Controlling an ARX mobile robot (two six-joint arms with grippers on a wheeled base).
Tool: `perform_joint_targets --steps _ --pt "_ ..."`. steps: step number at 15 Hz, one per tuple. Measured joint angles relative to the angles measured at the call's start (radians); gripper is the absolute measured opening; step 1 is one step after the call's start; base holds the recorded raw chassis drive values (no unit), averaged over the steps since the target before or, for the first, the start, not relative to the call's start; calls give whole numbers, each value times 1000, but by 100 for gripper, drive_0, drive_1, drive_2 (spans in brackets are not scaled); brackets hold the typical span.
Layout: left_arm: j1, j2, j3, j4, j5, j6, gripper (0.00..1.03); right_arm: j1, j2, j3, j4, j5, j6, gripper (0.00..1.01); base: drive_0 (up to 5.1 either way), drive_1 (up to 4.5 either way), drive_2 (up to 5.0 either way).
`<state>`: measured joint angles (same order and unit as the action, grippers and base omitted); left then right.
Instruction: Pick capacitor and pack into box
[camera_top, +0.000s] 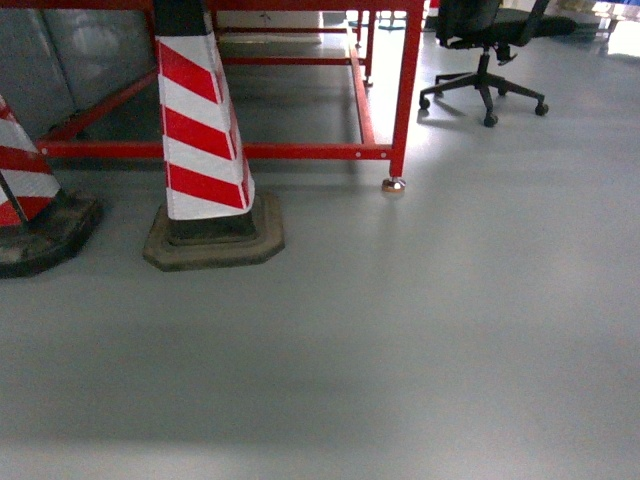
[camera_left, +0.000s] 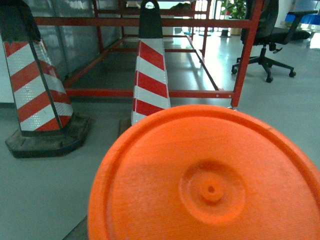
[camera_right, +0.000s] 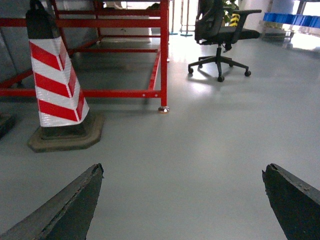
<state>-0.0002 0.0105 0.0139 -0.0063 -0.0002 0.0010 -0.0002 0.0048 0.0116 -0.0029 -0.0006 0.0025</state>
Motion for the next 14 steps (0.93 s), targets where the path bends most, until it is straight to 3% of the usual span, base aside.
perform_joint_targets --steps 10,14 --pt "0 0 0 -2 0 0 43 0 0 0 -3 0 0 98 -497 249 249" --pt "0 0 0 3 -3 0 43 0 0 0 -3 -2 0 98 -64 30 30"
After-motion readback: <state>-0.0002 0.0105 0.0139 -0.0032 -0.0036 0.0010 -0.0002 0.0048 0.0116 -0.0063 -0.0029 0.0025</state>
